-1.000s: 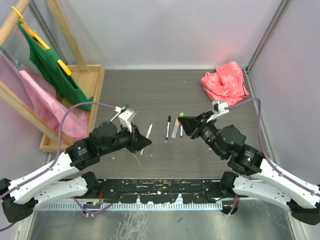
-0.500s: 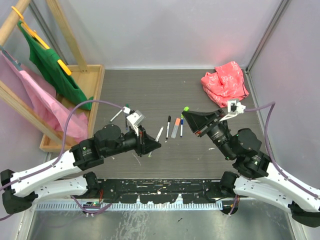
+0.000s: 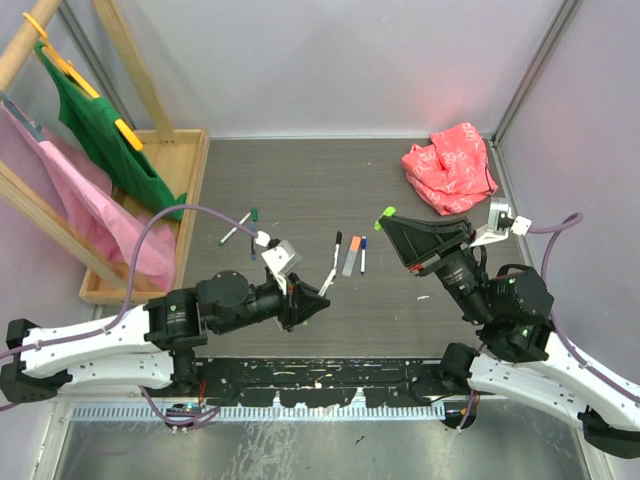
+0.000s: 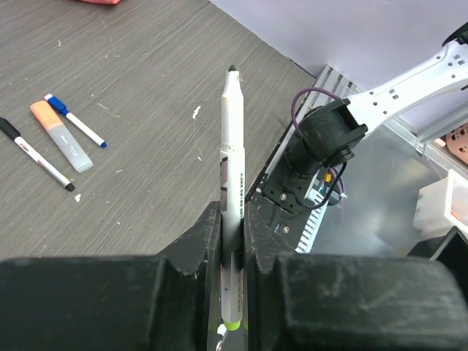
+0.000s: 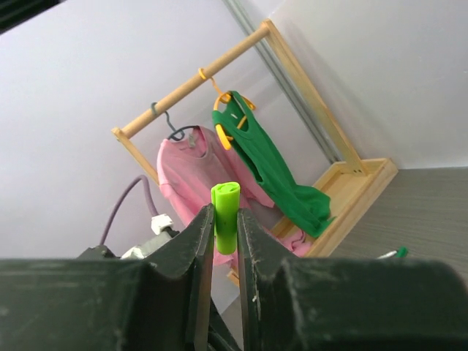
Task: Insert the pens into the pen caps
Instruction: Insert the pen cap onto the pen.
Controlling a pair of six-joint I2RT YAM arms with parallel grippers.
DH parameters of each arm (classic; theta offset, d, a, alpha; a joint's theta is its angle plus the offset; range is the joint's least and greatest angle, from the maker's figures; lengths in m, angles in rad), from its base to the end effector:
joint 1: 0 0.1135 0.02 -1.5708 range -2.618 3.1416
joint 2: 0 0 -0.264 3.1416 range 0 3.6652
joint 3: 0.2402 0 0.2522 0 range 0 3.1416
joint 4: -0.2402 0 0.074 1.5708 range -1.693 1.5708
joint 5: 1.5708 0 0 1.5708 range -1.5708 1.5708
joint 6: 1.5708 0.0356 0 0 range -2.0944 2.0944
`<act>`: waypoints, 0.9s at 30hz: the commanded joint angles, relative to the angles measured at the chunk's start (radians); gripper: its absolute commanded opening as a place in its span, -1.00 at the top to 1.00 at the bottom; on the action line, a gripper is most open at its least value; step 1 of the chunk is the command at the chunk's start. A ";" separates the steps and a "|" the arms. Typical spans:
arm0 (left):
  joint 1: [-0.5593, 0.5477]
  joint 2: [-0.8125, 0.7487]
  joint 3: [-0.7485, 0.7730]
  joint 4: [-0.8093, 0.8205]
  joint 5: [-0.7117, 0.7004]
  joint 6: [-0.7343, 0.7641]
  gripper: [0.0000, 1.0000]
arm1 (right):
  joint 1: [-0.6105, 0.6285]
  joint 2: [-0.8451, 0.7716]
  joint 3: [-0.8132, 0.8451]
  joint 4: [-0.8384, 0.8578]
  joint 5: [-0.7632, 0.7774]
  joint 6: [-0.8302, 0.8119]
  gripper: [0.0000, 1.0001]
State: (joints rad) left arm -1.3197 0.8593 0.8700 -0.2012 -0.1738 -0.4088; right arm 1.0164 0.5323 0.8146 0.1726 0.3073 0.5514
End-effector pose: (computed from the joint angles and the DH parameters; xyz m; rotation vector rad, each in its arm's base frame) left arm 0.0554 -0.1912 0.3554 0.7088 1.7560 -1.0792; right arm 0.0660 0.0862 0.4208 0.0132 1.2242 1.2139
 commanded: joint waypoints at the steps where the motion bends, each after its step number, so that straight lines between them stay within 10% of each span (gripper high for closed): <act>1: -0.018 0.014 0.048 0.094 -0.050 0.039 1.00 | -0.003 0.002 0.021 0.121 -0.077 -0.021 0.99; 27: -0.019 -0.055 0.026 0.175 -0.030 0.074 1.00 | -0.003 0.103 0.010 0.153 -0.153 0.032 0.99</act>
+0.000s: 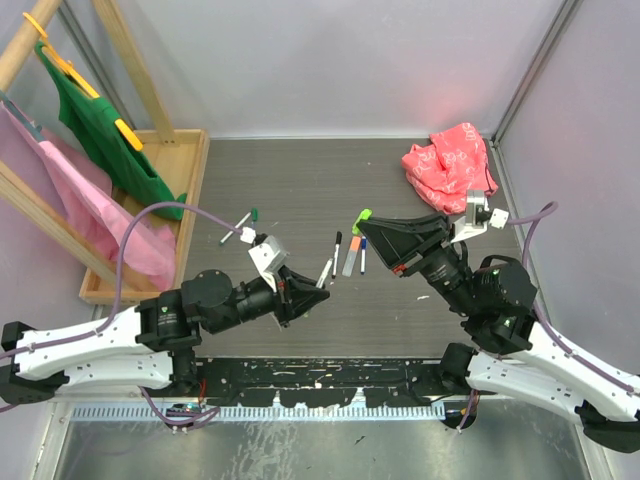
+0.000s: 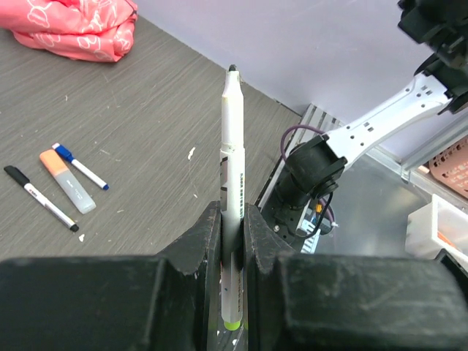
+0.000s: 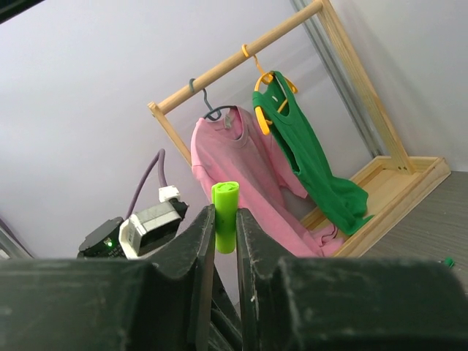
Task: Insert the pens into the pen caps
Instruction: Insert the pen cap onto the pen.
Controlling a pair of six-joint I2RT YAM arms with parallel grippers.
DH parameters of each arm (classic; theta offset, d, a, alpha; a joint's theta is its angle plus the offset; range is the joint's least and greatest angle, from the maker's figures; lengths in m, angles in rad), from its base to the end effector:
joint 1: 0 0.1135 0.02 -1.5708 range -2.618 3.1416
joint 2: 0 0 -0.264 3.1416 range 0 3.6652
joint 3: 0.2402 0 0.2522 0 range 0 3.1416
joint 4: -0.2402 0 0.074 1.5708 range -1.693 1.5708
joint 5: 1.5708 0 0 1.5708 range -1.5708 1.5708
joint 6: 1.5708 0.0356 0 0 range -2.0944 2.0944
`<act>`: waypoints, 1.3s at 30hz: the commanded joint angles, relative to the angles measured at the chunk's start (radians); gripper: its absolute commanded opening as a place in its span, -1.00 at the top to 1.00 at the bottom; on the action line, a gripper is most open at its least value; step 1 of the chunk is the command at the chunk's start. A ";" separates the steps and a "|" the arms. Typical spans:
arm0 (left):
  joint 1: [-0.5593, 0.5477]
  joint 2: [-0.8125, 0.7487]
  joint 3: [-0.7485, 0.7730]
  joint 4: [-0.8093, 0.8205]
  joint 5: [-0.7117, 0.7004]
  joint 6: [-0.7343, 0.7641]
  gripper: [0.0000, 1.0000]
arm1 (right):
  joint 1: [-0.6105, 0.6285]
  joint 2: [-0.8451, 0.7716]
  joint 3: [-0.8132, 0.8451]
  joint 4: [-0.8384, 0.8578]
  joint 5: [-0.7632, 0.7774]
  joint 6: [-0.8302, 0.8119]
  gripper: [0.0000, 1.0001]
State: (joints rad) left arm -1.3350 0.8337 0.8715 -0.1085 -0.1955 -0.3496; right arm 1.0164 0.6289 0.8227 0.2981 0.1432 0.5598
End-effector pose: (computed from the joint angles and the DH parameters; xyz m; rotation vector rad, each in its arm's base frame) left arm 0.0520 -0.1867 0.3705 0.6897 1.6241 -1.1069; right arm 0.0736 0.1092 0.4264 -0.1286 1.1749 1.3305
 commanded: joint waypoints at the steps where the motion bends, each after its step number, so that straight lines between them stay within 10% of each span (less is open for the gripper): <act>1: -0.005 -0.029 0.026 0.082 -0.009 0.015 1.00 | -0.003 0.010 -0.003 0.030 0.008 0.027 0.99; 39: -0.004 -0.062 0.010 0.084 -0.065 0.016 1.00 | -0.004 0.101 -0.043 0.058 -0.126 0.126 0.99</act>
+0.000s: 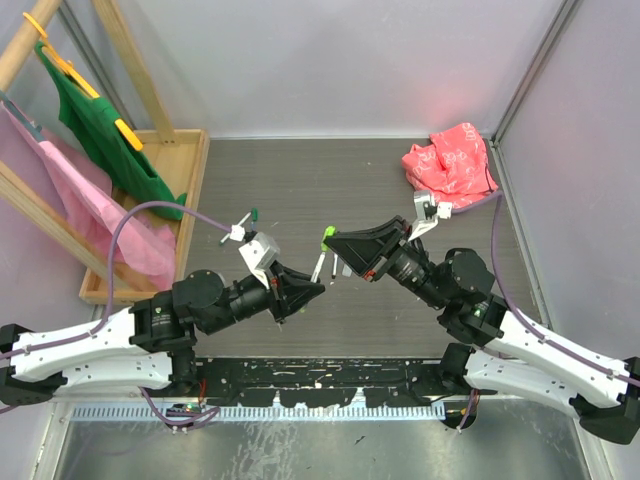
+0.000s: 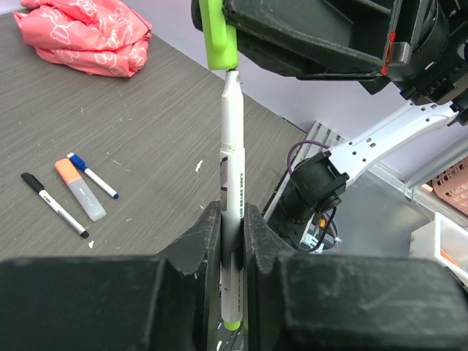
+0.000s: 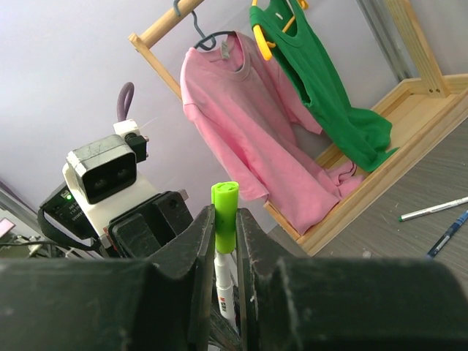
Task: Insert the pens into the pen caps
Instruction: Insert the pen cap onto the pen.
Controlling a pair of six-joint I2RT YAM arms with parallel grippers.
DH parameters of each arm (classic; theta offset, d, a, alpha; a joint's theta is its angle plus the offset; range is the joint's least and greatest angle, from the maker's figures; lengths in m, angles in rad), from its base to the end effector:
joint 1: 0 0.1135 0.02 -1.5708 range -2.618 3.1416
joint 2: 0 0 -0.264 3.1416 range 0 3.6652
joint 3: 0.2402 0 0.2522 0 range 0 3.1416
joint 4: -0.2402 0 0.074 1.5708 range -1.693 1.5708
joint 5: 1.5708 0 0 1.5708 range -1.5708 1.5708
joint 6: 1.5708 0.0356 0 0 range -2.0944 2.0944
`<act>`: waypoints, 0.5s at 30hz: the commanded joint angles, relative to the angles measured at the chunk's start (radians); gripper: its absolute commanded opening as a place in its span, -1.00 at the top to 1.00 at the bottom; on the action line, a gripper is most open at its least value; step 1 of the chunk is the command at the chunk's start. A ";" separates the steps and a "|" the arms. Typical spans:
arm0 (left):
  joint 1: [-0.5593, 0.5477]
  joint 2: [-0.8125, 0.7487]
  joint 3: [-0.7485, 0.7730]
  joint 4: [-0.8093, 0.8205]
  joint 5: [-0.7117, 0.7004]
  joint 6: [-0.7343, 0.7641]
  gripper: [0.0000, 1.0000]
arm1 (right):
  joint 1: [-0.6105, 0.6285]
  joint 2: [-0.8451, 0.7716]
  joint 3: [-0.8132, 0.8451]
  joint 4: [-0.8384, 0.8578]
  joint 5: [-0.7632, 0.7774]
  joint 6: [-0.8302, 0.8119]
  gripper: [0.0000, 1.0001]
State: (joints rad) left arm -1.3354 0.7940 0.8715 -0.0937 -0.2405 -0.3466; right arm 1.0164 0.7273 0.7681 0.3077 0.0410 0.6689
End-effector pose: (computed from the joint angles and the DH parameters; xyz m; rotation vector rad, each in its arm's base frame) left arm 0.0509 -0.1761 0.3788 0.6254 1.5838 -1.1037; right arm 0.0897 0.1421 0.3964 -0.1953 1.3423 1.4259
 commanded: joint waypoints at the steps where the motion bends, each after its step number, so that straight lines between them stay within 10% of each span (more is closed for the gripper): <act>1: -0.004 -0.023 0.011 0.069 -0.020 0.014 1.00 | -0.003 0.004 0.011 0.048 -0.025 0.017 0.99; 15: -0.004 -0.040 -0.004 0.071 -0.055 0.006 1.00 | -0.003 0.008 0.006 0.048 -0.043 0.032 0.99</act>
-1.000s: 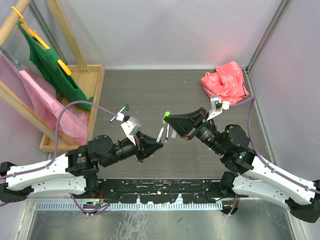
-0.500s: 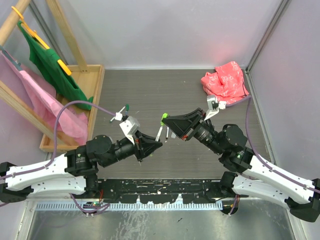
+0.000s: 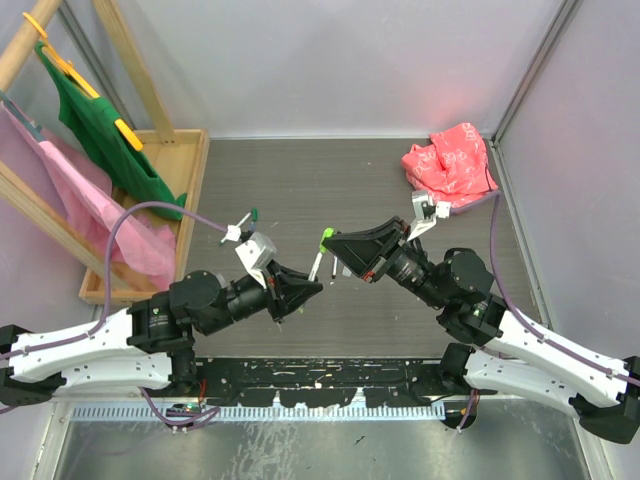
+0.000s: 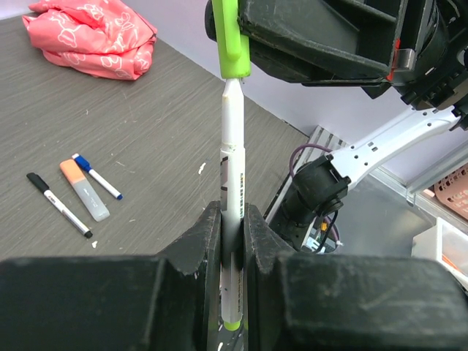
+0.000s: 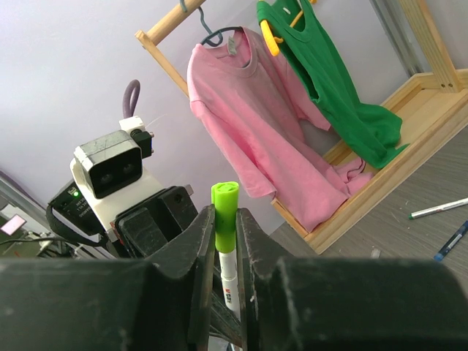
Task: Insert the pens into the pen caps
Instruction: Insert the pen cap onto the pen.
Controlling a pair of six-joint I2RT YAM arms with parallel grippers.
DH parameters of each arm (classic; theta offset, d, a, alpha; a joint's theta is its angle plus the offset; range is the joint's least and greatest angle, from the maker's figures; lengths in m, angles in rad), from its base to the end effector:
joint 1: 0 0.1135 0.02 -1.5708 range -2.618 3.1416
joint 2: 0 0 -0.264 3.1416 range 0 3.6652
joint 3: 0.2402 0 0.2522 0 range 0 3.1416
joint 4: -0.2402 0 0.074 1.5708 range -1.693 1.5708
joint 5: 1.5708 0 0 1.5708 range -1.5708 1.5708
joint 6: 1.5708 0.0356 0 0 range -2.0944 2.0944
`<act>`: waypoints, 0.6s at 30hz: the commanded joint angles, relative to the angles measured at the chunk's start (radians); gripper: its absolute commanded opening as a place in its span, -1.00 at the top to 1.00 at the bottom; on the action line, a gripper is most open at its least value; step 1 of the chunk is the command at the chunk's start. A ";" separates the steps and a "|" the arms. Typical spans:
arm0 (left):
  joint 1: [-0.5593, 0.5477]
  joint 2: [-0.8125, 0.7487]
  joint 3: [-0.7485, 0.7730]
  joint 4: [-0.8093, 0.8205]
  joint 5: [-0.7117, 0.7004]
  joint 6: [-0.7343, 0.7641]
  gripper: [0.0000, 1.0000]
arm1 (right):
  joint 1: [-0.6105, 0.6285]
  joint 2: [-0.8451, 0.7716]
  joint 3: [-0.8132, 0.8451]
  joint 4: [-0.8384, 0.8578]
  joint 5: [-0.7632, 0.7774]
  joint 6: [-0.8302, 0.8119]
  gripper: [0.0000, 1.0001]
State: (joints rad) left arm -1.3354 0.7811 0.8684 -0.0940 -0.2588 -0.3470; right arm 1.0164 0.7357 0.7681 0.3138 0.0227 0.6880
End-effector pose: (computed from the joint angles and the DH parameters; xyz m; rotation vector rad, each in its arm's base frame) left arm 0.0508 -0.1726 0.3798 0.6045 1.5788 -1.0960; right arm 0.0903 0.1443 0.3958 -0.2012 1.3493 1.4517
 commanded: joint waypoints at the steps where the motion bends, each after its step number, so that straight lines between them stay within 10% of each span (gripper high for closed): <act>1: -0.004 -0.029 -0.003 0.072 -0.038 0.006 1.00 | -0.003 0.004 0.007 0.042 -0.029 0.014 0.99; 18: -0.005 -0.045 -0.014 0.096 -0.081 -0.001 1.00 | -0.001 0.029 -0.062 0.083 -0.096 0.078 0.99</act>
State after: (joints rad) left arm -1.3361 0.7628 0.8463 -0.0967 -0.2935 -0.3508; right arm 1.0126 0.7662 0.7250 0.3626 -0.0288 0.7403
